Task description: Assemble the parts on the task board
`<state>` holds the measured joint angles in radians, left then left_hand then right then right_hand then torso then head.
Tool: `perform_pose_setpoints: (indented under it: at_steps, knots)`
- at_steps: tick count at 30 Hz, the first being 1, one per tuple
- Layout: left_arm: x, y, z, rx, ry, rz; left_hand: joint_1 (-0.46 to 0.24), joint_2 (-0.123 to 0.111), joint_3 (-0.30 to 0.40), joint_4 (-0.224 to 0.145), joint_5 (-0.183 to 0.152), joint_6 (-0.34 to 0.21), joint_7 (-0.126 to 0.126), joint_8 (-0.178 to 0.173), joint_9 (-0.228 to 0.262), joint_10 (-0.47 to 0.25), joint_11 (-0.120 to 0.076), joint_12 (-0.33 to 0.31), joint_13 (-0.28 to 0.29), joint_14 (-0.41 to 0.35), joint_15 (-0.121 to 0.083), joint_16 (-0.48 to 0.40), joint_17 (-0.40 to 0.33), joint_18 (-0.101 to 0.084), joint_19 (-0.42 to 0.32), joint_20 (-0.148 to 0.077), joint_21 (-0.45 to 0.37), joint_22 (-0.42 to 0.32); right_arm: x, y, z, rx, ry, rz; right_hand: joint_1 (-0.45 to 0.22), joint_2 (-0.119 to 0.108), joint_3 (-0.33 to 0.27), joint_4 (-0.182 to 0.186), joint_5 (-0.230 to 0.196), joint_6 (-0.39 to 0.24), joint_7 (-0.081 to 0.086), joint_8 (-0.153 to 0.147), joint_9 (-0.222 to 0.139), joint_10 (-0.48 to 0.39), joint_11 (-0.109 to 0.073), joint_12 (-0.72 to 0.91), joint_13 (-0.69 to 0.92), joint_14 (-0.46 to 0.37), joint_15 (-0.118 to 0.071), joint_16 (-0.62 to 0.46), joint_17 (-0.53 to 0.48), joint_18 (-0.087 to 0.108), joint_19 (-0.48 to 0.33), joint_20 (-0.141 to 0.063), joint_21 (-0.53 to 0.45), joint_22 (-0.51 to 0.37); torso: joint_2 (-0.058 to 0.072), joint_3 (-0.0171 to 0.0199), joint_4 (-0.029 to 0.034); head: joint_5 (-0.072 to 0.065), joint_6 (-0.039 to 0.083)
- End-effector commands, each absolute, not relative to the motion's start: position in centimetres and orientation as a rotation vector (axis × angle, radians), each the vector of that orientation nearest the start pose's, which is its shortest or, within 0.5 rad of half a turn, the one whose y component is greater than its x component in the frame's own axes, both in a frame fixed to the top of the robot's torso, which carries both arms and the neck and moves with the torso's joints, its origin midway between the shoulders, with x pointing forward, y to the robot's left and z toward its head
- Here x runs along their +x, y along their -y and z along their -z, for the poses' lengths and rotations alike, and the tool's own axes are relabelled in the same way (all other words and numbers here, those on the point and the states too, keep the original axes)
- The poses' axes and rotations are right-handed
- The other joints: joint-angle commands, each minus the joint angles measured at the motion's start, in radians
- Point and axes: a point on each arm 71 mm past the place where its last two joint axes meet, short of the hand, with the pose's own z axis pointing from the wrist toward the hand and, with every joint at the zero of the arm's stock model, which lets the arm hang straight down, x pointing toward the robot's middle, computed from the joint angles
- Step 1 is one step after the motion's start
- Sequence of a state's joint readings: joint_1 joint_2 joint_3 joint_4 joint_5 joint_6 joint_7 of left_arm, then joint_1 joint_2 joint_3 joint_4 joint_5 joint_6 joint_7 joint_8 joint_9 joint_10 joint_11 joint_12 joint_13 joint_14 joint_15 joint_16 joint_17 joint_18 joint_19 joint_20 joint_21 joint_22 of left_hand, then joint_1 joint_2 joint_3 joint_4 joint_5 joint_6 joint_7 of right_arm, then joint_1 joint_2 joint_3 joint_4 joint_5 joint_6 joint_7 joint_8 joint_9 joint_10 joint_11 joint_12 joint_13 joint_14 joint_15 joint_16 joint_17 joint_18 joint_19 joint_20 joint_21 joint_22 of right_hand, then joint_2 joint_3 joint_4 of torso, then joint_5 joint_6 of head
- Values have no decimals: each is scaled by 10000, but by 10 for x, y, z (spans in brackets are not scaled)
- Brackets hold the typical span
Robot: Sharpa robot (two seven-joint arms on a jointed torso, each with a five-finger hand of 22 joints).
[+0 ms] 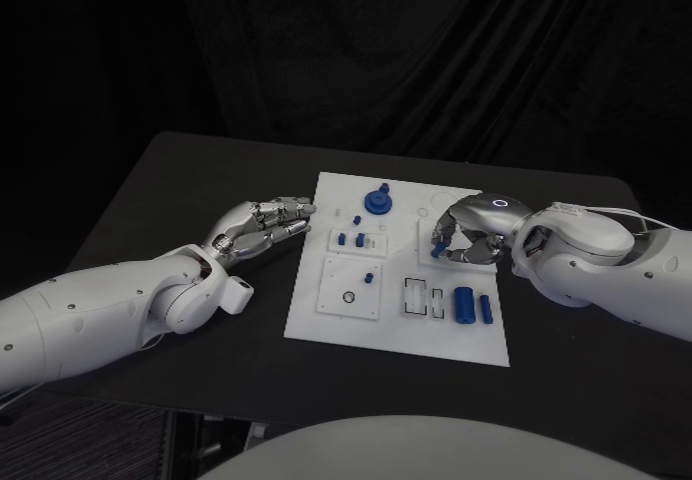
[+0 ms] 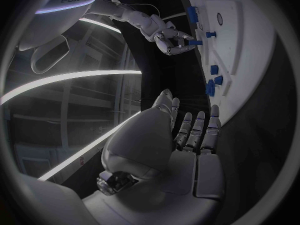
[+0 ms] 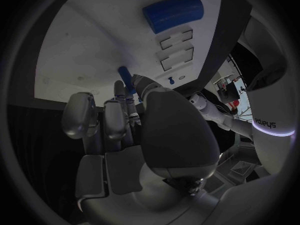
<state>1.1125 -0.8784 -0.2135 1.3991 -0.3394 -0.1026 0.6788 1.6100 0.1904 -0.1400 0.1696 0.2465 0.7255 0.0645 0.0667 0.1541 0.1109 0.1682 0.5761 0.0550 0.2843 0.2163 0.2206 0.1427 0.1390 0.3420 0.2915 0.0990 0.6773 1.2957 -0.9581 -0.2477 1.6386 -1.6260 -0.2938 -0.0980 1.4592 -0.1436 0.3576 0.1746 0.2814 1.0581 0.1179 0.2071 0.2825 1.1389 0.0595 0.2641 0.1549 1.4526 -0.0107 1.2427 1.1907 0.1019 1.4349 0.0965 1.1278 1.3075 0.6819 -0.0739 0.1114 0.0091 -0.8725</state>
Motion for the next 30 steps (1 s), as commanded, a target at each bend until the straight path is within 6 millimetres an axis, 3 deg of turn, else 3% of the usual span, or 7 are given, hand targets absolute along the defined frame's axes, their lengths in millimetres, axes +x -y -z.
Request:
perform_pose_setpoints:
  at_steps: [1, 10, 13, 22, 30]
  knots:
    - [450, -247, 258, -6344, -15001, 16718, -6, 66, 67, 17, 50, -16, 88, 12, -12, 20, 64, 43, 16, -31, 31, 44, -12, -178, 53, 7, 36, -11, 443, 219, 193, -4089, -16720, -5374, 30, 114, -6, -72, 13, 135, -65, 83, 231, 111, -22, -74, -18, 3, -64, 64, 20, -209, -8, -75, 77, 1573, 1, 2, 6, 16, -1]
    - [450, -247, 259, -6357, -15036, 16700, -11, 70, 70, 19, 50, -13, 91, 14, -12, 32, 72, 67, 18, -33, 31, 51, -17, -185, 55, 7, 36, -13, 425, 199, 161, -4500, -16277, -6001, 16, 139, -1, -161, 14, 317, -153, 220, 451, 310, -91, -195, -43, 35, -119, 91, 53, -217, 11, -123, 129, 1583, 0, -12, -8, 94, -1]
    - [450, -246, 259, -6353, -15040, 16705, -11, 70, 70, 19, 50, -13, 91, 14, -12, 32, 72, 67, 18, -33, 31, 51, -17, -185, 55, 7, 36, -13, 416, 184, 157, -4998, -16274, -6383, 69, 157, 24, -231, 17, 333, -158, 240, 509, 345, -105, -244, -56, 48, -134, 112, 79, -221, 20, -138, 156, 1589, 8, -9, -13, 201, -1]
    - [451, -246, 260, -6347, -15040, 16742, -13, 72, 73, 19, 50, -13, 92, 15, -13, 37, 78, 67, 19, -37, 30, 56, -23, -190, 56, 6, 36, -14, 398, 140, 158, -6629, -15780, -7262, 70, 152, 25, -255, 15, 312, -149, 233, 534, 344, -98, -285, -68, 53, -134, 114, 82, -224, 23, -144, 166, 1591, 0, -22, -14, 277, -1]
    - [450, -244, 259, -6282, -14960, 16883, 47, 69, 128, -55, 51, -21, 96, 16, -24, 37, 85, 41, 14, -235, -78, -12, -136, -179, 24, -45, 14, -44, 392, 106, 178, -7739, -15547, -7818, 79, 144, 32, -291, 17, 277, -136, 215, 557, 350, -93, -329, -81, 69, -133, 144, 115, -235, 41, -148, 222, 1605, 5, -1, 29, 197, -1]
